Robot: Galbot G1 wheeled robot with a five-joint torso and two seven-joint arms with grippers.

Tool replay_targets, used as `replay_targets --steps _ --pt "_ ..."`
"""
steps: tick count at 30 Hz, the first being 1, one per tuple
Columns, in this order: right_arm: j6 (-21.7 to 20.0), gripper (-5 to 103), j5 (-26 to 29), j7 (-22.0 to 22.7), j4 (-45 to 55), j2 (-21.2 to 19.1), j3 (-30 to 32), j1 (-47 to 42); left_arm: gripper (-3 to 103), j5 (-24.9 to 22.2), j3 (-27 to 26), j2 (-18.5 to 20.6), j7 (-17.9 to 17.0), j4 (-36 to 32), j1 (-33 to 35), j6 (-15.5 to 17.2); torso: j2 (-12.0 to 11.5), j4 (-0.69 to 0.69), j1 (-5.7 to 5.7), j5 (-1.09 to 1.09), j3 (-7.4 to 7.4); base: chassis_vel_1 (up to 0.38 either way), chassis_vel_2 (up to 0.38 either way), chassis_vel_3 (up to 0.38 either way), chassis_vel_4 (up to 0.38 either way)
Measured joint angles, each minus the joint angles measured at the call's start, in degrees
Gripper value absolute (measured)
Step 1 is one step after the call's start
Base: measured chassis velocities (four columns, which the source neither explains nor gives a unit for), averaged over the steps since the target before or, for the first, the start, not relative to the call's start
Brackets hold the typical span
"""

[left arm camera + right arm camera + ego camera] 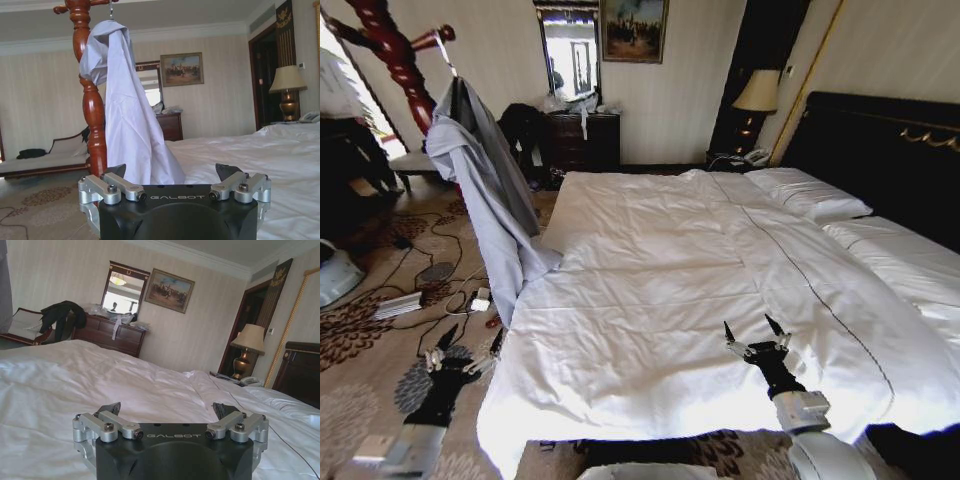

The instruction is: Pick up the clothes from the bed and hang them on the clothes hanger.

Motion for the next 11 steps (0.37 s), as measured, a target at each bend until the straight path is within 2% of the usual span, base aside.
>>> replay_targets --steps 4,11 --pt "0.00 100 0.00 0.00 0.00 0.00 0.00 0.00 100 1.33 0.94 -1.42 0.20 0.33 1.06 -1.73 0.00 0.00 0.00 -0.01 0.00 0.000 0.000 0.000 0.000" --pt "0.00 100 0.00 0.00 0.00 0.00 0.00 0.00 100 1.53 1.09 -1.48 0.20 0.40 1.05 -1.89 0.00 -0.01 0.00 -0.02 0.01 0.000 0.000 0.000 0.000"
